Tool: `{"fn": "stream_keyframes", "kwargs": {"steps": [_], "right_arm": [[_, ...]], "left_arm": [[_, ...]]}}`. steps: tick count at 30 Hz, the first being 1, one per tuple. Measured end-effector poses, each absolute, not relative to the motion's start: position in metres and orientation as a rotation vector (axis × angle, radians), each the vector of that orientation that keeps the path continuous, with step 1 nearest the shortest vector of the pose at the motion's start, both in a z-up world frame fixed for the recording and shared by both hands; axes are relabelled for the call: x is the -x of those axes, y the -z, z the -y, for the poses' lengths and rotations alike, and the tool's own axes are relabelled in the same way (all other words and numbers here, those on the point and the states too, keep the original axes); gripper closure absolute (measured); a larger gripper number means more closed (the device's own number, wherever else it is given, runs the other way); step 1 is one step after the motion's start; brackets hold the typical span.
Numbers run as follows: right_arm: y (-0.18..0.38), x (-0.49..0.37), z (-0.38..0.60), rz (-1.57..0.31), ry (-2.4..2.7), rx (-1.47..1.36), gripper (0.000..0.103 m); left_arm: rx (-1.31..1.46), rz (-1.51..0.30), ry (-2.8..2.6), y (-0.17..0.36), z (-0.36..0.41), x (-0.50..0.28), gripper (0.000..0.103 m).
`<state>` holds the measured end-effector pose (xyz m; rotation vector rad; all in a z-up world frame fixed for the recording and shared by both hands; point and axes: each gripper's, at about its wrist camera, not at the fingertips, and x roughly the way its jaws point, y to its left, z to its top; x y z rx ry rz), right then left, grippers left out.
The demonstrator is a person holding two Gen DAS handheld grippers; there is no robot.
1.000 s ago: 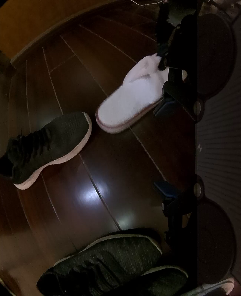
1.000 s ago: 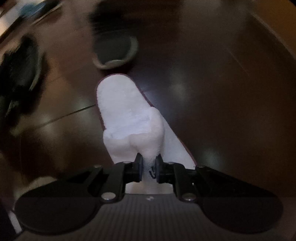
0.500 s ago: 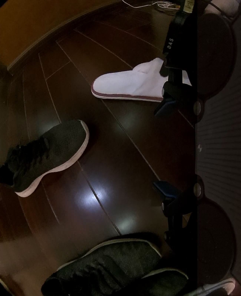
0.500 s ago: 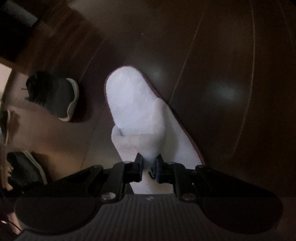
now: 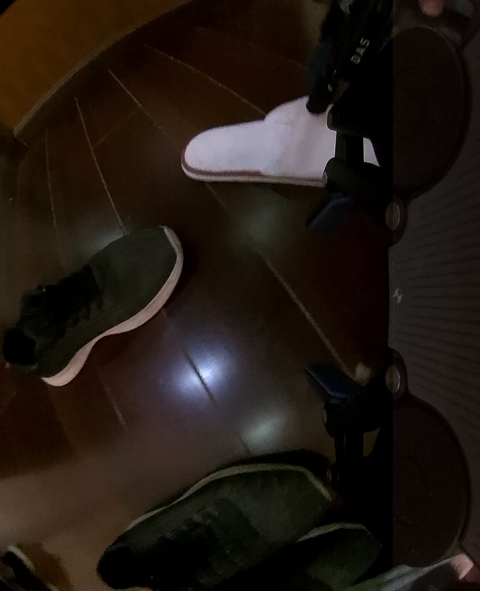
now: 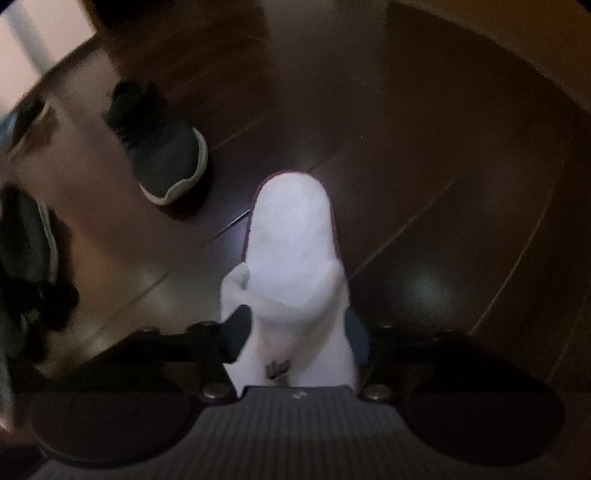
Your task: Organize scattered shoes
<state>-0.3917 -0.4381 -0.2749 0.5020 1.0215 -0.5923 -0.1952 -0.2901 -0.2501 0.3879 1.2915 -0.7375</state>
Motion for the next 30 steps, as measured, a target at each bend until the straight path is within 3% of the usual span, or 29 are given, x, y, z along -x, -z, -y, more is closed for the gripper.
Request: {"fn": "stream_keyframes", "kwargs": {"steps": [3,11,15,20,23,30], "right_arm": [[0.281,0.389,0.437,-1.037,0.576,-0.476,0.035],[0.308,0.378,0.438,-1.087,0.557,-0.516,0.036],[0.317,0.375,0.437,-1.115,0.547,-0.503,0.050],[0.318,0.376,0.432,-1.137,0.549,-0.507,0.080],[0.311,0.375,0.430,-1.131,0.542,-0.489,0.086],[0.284,0.376,0.430,-1.070,0.507,-0.515,0.087]], "left_arm": [[-0.395,-1.281,0.709,0.252,0.289,0.194,0.018],[-0.408,-1.261,0.651,0.245,0.285,0.186,0.017],[-0.417,-1.239,0.641,0.236,0.284,0.187,0.017],[-0.455,-1.195,0.611,0.218,0.277,0.189,0.017],[-0.476,-1.172,0.567,0.203,0.268,0.188,0.017],[-0.498,-1.053,0.390,0.137,0.233,0.182,0.017]]}}
